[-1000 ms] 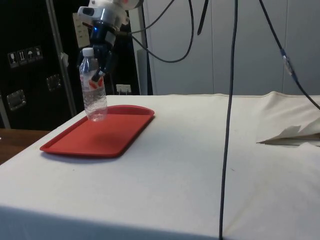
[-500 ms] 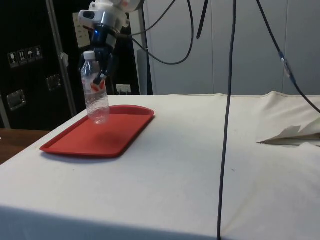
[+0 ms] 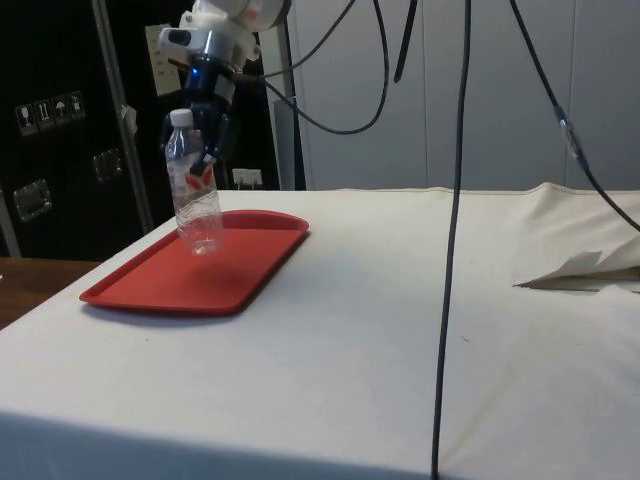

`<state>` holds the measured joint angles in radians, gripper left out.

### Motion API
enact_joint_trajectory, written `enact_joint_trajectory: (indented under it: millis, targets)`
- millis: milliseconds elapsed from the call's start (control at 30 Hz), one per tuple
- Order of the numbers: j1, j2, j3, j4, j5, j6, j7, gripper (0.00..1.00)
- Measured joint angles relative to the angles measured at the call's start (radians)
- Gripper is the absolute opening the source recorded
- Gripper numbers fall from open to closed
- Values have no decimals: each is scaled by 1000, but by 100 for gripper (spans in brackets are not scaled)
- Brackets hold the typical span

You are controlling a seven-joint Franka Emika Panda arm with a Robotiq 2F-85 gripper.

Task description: Place the bottle upright on the tray.

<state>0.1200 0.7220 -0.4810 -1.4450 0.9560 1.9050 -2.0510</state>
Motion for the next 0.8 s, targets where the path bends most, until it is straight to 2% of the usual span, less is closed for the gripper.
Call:
enact_joint_trajectory:
  millis: [333,500,800]
  targets:
    - [-1,13,0,1,5,0,-2,33]
    - [-9,17,0,0,34,-10,-19,33]
    - [-16,28,-2,0,65,-23,-36,33]
